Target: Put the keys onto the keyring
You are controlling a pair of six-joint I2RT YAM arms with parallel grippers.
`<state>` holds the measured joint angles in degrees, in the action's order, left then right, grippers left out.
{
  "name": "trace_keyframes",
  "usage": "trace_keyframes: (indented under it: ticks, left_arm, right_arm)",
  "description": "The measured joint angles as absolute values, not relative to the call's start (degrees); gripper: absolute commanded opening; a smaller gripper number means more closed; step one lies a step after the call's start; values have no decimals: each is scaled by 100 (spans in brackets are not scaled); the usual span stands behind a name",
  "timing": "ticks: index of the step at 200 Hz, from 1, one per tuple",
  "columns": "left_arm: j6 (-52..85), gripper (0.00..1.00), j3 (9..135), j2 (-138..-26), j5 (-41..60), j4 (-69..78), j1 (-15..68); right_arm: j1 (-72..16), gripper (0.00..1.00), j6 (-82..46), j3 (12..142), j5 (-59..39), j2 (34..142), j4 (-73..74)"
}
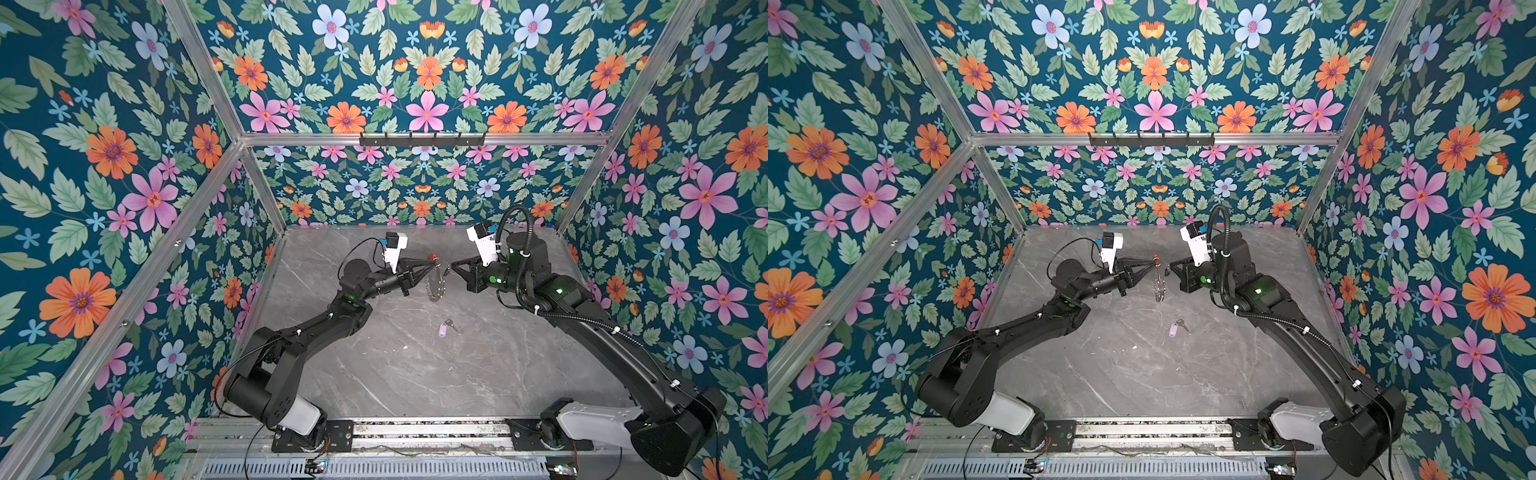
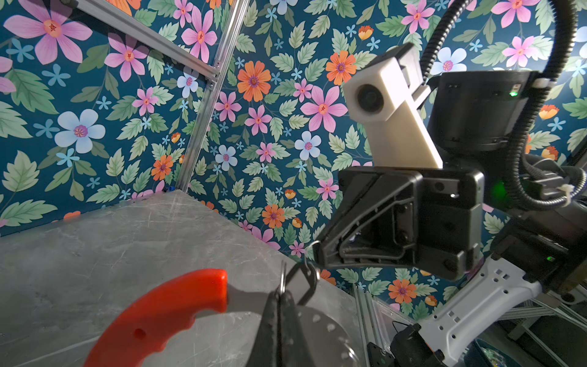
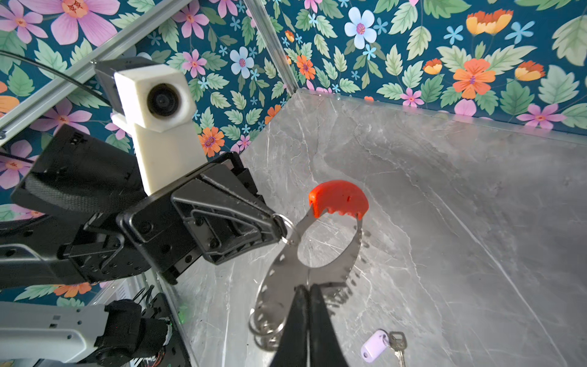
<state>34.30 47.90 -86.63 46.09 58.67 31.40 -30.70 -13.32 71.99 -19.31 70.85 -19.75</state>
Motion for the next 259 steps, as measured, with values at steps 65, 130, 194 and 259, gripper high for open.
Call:
trace_keyframes:
  ticks: [65,130,194,259]
  left_arm:
    - [3448,0,4790,-8663,4611,5867,3177]
    - [3448,0,4790,-8663,4611,5870,3188]
    - [3448,0,4790,-8663,4615,5867,3194]
    - [3448,0,4768,-8663,4567,5867,3192]
  right_arm:
    - [-3166,0,-1350,7413,-2012,7271,-1955]
    - [-3221,0,-1334,7585,-2102,7459,-1964]
    - [-3240,0,-1330,7686,-2158,7603,-1953]
    - [-3242,0,-1439,7671,-1688,7601,-1981]
